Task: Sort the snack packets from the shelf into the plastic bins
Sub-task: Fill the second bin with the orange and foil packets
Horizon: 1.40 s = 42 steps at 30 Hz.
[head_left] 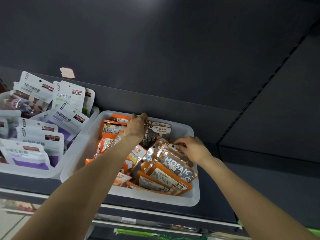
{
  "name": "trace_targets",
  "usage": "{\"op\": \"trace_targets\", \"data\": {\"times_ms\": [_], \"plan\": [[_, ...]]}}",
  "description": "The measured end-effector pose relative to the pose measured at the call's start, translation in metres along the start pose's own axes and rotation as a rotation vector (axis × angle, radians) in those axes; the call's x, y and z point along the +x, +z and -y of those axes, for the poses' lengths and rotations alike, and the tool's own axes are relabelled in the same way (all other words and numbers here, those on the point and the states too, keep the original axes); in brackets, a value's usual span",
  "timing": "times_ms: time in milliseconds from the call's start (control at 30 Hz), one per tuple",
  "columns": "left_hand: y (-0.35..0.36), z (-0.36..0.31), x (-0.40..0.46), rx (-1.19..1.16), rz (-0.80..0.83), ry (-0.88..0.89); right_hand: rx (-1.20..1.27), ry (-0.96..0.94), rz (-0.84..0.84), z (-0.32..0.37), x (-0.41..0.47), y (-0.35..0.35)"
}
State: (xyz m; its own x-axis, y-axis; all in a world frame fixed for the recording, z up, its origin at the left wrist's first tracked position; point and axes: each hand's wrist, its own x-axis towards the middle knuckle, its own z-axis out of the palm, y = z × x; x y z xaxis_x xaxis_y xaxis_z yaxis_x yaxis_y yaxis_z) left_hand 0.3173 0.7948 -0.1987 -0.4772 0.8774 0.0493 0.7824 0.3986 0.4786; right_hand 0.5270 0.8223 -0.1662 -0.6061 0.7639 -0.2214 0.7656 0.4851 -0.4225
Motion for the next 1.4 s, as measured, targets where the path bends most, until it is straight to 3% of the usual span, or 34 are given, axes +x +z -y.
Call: {"op": "trace_targets", "data": {"times_ms": [100, 233, 500, 600, 700, 867, 1067, 1200, 1300, 1400], "plan": [[0.006, -0.003, -0.002, 0.061, -0.062, -0.015, 0.001, 0.006, -0.022, 0.001, -0.001, 0.001], [0.014, -0.001, -0.002, -0.145, -0.043, 0.085, 0.011, 0.012, -0.042, 0.002, -0.003, 0.002], [0.019, -0.017, -0.007, -0.427, 0.218, 0.247, 0.017, 0.022, -0.015, 0.001, -0.001, 0.001], [0.014, -0.018, -0.01, -0.502, 0.205, 0.196, 0.066, 0.044, -0.029, -0.001, 0.001, 0.001], [0.005, -0.009, -0.018, -0.412, 0.063, 0.122, 0.087, 0.075, -0.036, -0.001, 0.007, 0.001], [-0.003, 0.001, -0.042, -0.407, 0.204, 0.252, 0.097, 0.084, -0.058, 0.006, 0.014, 0.0], [0.004, 0.001, -0.049, -0.406, 0.383, 0.13, -0.061, 0.069, -0.048, 0.011, 0.024, -0.007], [0.003, -0.003, -0.051, -0.386, 0.421, 0.156, -0.257, 0.103, -0.229, 0.008, 0.028, -0.008], [0.001, -0.003, -0.053, -0.37, 0.403, 0.168, -0.24, 0.117, -0.375, 0.001, 0.029, -0.011], [0.001, -0.005, -0.05, -0.366, 0.383, 0.135, -0.181, 0.038, -0.337, -0.003, 0.033, -0.008]]}}
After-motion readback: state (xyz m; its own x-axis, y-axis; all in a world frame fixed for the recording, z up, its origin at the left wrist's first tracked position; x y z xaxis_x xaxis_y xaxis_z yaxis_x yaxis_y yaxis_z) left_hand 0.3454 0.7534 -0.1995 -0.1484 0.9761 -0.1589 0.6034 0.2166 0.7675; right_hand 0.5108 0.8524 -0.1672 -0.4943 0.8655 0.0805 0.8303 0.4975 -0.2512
